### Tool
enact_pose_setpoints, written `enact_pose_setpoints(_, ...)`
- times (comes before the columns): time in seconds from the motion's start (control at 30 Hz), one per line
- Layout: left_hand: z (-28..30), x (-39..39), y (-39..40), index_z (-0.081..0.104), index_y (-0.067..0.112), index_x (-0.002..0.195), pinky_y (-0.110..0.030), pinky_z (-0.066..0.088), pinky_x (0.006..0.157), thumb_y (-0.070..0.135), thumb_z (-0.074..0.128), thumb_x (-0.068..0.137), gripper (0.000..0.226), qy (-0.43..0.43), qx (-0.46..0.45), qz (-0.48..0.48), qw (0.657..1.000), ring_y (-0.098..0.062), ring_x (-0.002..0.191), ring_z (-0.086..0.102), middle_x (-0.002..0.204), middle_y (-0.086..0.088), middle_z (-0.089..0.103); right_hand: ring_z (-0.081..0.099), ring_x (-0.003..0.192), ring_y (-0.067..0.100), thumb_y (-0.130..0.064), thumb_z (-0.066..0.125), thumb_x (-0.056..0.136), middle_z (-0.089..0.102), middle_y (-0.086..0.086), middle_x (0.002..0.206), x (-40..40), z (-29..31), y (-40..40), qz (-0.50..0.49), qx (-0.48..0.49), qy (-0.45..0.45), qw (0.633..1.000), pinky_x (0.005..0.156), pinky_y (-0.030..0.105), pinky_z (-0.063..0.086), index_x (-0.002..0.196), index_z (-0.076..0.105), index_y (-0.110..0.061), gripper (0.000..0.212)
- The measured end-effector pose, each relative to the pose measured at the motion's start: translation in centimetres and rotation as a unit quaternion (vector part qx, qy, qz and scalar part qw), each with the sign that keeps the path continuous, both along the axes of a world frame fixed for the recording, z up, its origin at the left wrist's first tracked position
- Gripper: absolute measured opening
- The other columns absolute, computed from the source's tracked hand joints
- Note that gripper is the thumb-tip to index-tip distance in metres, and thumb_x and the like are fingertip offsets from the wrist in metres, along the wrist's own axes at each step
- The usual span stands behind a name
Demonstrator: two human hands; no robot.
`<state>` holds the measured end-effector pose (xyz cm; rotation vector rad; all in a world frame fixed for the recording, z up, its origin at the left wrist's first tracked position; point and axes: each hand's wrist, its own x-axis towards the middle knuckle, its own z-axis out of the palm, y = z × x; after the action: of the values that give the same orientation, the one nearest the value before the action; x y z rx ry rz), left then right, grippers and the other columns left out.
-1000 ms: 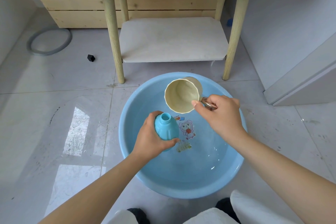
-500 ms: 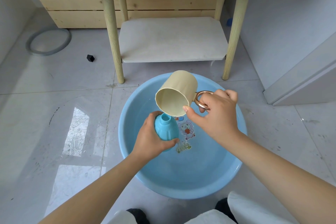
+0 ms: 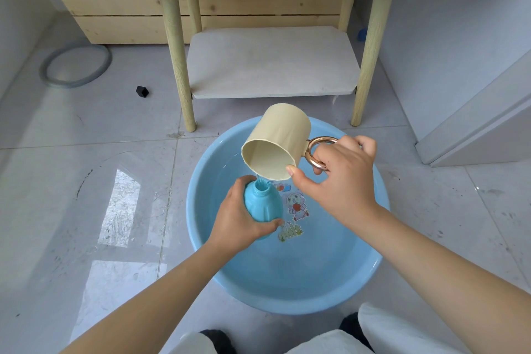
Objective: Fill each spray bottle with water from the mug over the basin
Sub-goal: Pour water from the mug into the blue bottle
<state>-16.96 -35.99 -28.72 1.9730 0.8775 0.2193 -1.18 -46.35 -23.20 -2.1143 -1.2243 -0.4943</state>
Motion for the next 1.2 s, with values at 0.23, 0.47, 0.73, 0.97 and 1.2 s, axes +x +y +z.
enact_pose_setpoints(0.23,-0.12,-0.05,0.09,0.034,0.04,0.113,-0.012,0.042,0.071,0.036,0.089,0.054,0.081,0.004,0.009,-0.003,1.0,-0.006,0.095,0.054,0.11,0.015,0.052,0.041,0.058,0.021,-0.051,0.061,0.075,0.04,-0.008,0.048,0.07,0.26,0.13,0.006,0.014,-0.018,1.0,0.077,0.027,0.019,0.06,0.03,-0.022,0.045)
enact_pose_setpoints(0.47,0.02,0.05,0.04,0.034,0.039,0.114,-0.008,0.04,0.069,0.036,0.089,0.055,0.081,0.005,0.008,-0.003,1.0,-0.007,0.095,0.054,0.11,0.014,0.053,0.041,0.06,0.021,-0.05,0.062,0.075,0.038,-0.008,0.049,0.16,0.35,0.3,0.013,0.023,-0.045,0.999,0.078,0.03,0.022,0.058,0.033,-0.02,0.045)
enact_pose_setpoints(0.73,0.09,-0.03,-0.04,0.033,0.04,0.113,-0.008,0.04,0.07,0.034,0.089,0.055,0.081,0.0,0.005,0.0,1.0,-0.006,0.095,0.053,0.108,0.015,0.053,0.039,0.061,0.021,-0.048,0.063,0.075,0.038,-0.005,0.049,0.3,0.31,0.36,0.017,0.03,-0.069,0.997,0.079,0.03,0.023,0.056,0.036,-0.017,0.045)
enact_pose_setpoints(0.97,0.12,-0.04,-0.06,0.033,0.041,0.112,-0.006,0.038,0.068,0.033,0.089,0.055,0.08,0.003,0.0,0.004,1.0,-0.003,0.092,0.053,0.107,0.016,0.052,0.036,0.064,0.018,-0.045,0.066,0.074,0.038,-0.004,0.05,0.41,0.2,0.42,0.034,0.044,-0.1,0.993,0.079,0.033,0.026,0.055,0.041,-0.014,0.045)
enact_pose_setpoints(1.2,0.16,-0.1,-0.09,0.034,0.04,0.114,-0.006,0.039,0.068,0.034,0.089,0.055,0.081,0.003,-0.003,0.004,1.0,-0.001,0.092,0.053,0.108,0.016,0.053,0.034,0.065,0.017,-0.045,0.067,0.074,0.035,-0.005,0.052,0.47,0.23,0.37,0.042,0.042,-0.127,0.99,0.079,0.034,0.028,0.056,0.042,-0.013,0.045)
